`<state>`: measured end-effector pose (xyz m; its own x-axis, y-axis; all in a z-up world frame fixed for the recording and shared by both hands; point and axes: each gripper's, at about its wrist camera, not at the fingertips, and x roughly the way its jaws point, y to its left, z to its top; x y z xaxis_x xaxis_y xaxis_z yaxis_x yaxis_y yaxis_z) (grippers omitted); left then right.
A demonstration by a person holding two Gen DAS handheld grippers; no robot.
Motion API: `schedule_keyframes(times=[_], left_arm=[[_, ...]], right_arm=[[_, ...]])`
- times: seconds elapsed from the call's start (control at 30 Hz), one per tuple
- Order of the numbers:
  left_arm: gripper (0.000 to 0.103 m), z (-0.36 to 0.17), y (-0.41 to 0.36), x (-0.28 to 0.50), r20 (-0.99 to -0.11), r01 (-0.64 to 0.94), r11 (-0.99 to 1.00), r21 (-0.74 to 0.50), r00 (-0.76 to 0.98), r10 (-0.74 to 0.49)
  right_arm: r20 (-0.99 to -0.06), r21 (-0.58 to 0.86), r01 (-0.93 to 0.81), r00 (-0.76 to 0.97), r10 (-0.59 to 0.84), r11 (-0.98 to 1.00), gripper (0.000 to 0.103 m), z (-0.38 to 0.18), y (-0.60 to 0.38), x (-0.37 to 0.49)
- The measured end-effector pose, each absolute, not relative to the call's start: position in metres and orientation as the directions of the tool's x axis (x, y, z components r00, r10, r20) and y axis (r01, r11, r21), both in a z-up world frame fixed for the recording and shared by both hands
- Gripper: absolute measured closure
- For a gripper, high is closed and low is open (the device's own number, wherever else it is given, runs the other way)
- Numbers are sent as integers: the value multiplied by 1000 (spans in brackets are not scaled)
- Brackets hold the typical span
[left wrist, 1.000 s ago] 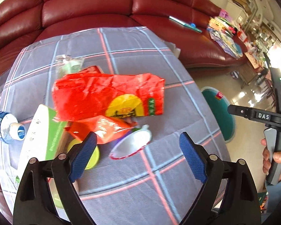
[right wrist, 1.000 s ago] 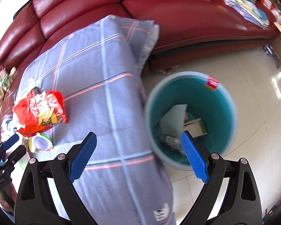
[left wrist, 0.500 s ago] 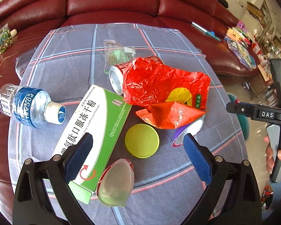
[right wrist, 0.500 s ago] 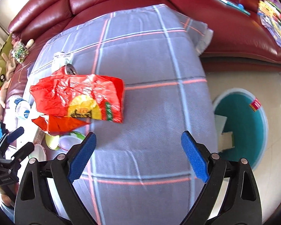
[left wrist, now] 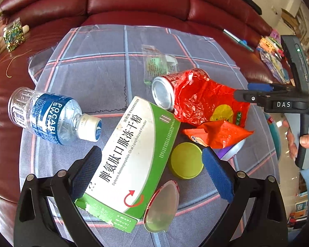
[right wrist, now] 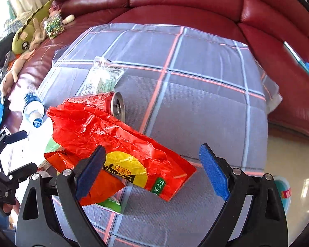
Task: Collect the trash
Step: 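Return both tools to the table and grasp the red snack bag with the right tool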
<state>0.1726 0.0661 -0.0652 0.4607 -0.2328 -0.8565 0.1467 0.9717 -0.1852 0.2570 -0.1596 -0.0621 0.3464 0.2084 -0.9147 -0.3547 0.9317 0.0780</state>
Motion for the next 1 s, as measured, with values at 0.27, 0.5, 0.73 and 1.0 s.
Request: schedule_keyframes(times=[0.27,0.5,0.73,1.0], left_arm=[[5,-72,85,166,-868,108,979,-175,453,-205],[5,-79,98,155,-880,81,982,-172,436,-190],[5,-81,94,149,-880,89,978,-187,427,-207],[5,-67,65,145,-869,172,972,-162,442,-224]], right_arm=[[-951,46,-531,237,200,846,16,-92,-119,264],[-959,44,-569,205,194,821,77,-100,-113,244],[-952,47,-504,239,191,862,97,-89,-133,220],[-939,59,-357,298,173,932,97,-72,-170,207]])
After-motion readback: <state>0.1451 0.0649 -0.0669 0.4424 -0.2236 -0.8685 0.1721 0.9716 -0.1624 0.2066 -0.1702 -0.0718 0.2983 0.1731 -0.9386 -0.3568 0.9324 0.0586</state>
